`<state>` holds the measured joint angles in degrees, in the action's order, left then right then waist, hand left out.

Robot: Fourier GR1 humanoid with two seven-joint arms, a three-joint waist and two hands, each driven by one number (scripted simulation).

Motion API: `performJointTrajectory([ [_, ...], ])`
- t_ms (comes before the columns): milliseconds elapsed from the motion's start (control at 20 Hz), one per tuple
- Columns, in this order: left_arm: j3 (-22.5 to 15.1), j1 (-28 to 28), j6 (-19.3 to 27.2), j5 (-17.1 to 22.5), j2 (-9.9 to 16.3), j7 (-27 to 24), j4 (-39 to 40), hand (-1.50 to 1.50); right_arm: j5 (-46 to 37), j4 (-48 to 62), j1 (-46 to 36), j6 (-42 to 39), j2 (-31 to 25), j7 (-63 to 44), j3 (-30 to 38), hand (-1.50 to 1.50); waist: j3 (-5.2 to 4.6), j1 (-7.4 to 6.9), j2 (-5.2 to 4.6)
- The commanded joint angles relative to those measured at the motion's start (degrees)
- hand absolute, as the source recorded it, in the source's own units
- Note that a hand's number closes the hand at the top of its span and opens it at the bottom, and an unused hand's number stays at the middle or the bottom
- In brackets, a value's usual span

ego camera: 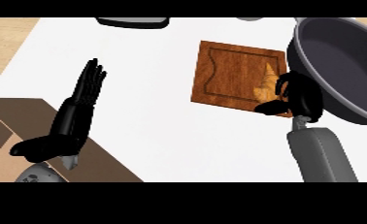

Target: Pick the croissant from the cutting board and place it in the pot

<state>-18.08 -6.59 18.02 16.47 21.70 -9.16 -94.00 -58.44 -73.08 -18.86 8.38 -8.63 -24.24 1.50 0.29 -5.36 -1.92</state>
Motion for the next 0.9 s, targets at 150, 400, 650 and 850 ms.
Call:
performJointTrajectory([
  [150, -2.1, -0.7, 0.4, 0.0, -2.5, 1.0, 1.3, 0.0, -11.6, 10.4, -19.3, 1.0, -1.8, -24.1, 6.3, 1.5, -0.71, -4.18, -0.91],
  [400, -3.0, -1.7, 0.3, -0.1, -3.8, 1.7, 1.8, 0.0, -22.2, 17.9, -31.6, 2.8, -3.8, -34.7, 5.1, 1.5, -0.61, -5.4, -1.17],
  [650, -2.7, -2.6, 0.6, -0.3, -3.6, 1.8, 3.4, 0.0, -30.3, 27.1, -41.7, -0.8, -4.5, -45.0, 5.0, 1.5, -0.57, -3.78, -0.79],
  [850, -1.9, -3.1, 1.6, -0.2, -3.7, 1.6, 3.4, 0.0, -35.1, 32.8, -46.2, -0.2, -3.6, -50.4, 6.5, 1.5, -0.48, -3.52, -0.88],
])
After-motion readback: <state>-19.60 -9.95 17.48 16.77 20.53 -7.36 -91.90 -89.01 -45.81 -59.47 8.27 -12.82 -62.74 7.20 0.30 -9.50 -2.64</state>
